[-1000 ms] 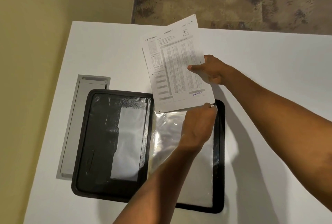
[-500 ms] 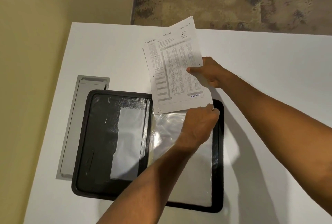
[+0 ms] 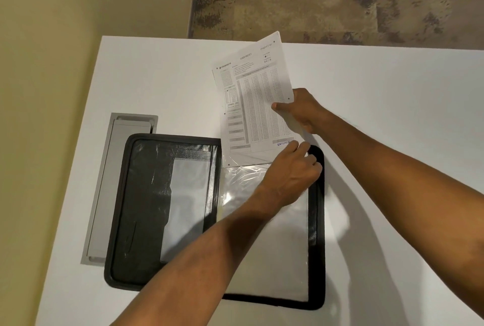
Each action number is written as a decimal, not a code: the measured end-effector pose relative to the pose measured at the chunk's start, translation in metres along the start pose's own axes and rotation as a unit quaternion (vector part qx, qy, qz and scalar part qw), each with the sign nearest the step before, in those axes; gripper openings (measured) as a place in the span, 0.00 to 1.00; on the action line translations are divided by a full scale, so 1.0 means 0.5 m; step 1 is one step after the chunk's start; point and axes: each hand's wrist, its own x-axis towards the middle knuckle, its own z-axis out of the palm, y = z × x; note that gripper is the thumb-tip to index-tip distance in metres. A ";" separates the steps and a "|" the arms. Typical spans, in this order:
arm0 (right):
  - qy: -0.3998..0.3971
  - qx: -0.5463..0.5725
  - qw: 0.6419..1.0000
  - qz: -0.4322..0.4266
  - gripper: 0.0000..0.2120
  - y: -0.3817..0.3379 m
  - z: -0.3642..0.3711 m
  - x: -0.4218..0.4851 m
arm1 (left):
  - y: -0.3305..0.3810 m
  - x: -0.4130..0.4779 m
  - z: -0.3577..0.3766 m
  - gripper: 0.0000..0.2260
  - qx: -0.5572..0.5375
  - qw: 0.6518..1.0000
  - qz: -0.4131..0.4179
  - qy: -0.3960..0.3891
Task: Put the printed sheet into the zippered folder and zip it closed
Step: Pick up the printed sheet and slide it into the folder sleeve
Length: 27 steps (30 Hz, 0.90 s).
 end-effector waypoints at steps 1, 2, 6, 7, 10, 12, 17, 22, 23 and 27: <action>0.000 0.002 1.000 0.000 0.24 0.001 0.000 -0.001 | -0.004 0.004 0.004 0.04 -0.001 1.000 0.003 0.000; 0.002 0.005 1.000 0.001 0.24 0.002 0.001 -0.002 | -0.008 0.008 0.009 0.04 -0.005 1.000 0.001 -0.008; -0.001 0.016 1.000 0.008 0.24 0.005 0.000 -0.002 | -0.015 0.018 0.023 0.09 -0.051 0.996 -0.042 -0.054; -0.003 0.017 1.000 0.010 0.24 0.005 -0.001 -0.001 | -0.018 0.020 0.022 0.09 -0.066 0.995 -0.056 -0.054; -0.006 0.022 1.000 0.019 0.24 0.010 -0.004 0.001 | -0.027 0.024 0.017 0.10 -0.097 0.992 -0.071 -0.041; -0.004 0.031 0.999 0.028 0.24 0.015 -0.002 0.004 | -0.033 0.027 0.017 0.10 -0.090 0.994 -0.052 -0.040; -0.002 0.055 0.996 0.067 0.23 0.022 0.004 0.017 | -0.040 0.034 0.025 0.09 -0.091 0.994 -0.017 -0.055; 0.008 0.048 0.997 0.063 0.23 0.026 0.008 0.016 | -0.058 0.049 0.020 0.09 -0.216 0.968 -0.119 -0.042; 0.006 0.047 0.997 0.062 0.22 0.027 0.009 0.016 | -0.062 0.050 0.020 0.09 -0.237 0.961 -0.133 -0.043; 0.004 0.042 0.997 0.072 0.19 0.036 0.009 0.018 | -0.059 0.052 0.030 0.08 -0.230 0.963 -0.133 -0.037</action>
